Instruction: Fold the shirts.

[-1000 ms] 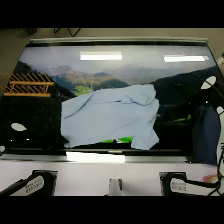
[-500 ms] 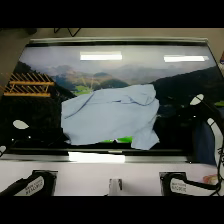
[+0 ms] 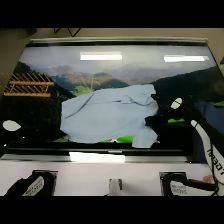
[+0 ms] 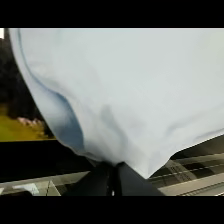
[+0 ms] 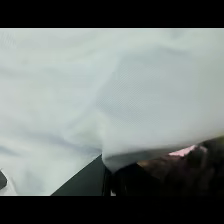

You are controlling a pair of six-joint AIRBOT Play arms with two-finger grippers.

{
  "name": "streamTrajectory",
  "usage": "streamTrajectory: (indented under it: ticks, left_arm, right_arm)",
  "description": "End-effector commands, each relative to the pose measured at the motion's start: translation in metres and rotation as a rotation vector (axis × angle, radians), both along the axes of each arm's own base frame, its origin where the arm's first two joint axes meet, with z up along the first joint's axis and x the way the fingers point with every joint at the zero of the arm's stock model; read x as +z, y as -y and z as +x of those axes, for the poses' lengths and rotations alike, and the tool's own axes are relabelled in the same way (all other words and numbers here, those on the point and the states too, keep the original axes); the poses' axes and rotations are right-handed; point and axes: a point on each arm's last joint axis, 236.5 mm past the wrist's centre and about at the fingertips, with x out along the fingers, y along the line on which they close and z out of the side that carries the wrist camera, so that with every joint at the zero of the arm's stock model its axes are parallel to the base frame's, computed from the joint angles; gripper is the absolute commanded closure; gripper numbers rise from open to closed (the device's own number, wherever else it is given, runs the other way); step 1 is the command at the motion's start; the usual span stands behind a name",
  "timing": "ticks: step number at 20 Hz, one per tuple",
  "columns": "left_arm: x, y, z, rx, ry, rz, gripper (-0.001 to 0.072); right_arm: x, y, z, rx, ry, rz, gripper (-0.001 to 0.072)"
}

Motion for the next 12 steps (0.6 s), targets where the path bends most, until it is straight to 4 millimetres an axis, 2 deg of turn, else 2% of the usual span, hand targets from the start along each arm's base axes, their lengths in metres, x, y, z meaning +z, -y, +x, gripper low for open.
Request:
streamTrajectory:
  ticks: [1,2,3,4,5,6,7,8,9,10,11,12]
  left_arm:
    - [0.046,-0.007,0.027,0.004,0.183,0.042,0.0674]
    - [0.081,-0.012,0.047,0.019,0.303,0.071,0.0674]
    - [0.13,-0.02,0.07,0.044,0.457,0.107,0.0674]
    - [0.201,-0.027,0.091,0.079,0.656,0.141,0.0674]
    - [0.288,-0.032,0.101,0.125,0.883,0.168,0.0674]
    - [0.378,-0.035,0.095,0.176,1.106,0.178,0.0674]
    - [0.474,-0.035,0.07,0.231,1.348,0.18,0.0674]
    - [0.552,-0.034,0.035,0.273,1.548,0.176,0.0674]
    - [0.616,-0.029,-0.011,0.297,1.727,0.179,0.0674]
    - [0.656,-0.022,-0.051,0.303,1.852,0.18,0.0674]
    - [0.682,-0.014,-0.086,0.295,1.941,0.182,0.0674]
    - [0.695,-0.008,-0.109,0.285,1.985,0.171,0.0674]
  right_arm:
    - [0.036,0.004,0.028,0.006,0.17,-0.055,0.0685]
    - [0.069,0.011,0.043,0.037,0.279,-0.094,0.0685]
    - [0.116,0.019,0.06,0.087,0.426,-0.145,0.0685]
    - [0.183,0.027,0.077,0.138,0.622,-0.211,0.0685]
    - [0.267,0.037,0.084,0.164,0.841,-0.29,0.0685]
    - [0.36,0.045,0.08,0.134,1.071,-0.352,0.0685]
    - [0.466,0.051,0.053,0.065,1.334,-0.382,0.0685]
    - [0.558,0.056,0.011,-0.002,1.578,-0.396,0.0685]
    - [0.636,0.06,-0.048,-0.073,1.803,-0.394,0.0685]
    - [0.685,0.063,-0.102,-0.136,1.948,-0.36,0.0685]
    - [0.714,0.065,-0.148,-0.194,2.039,-0.299,0.0685]
    - [0.727,0.066,-0.176,-0.218,2.079,-0.264,0.0685]
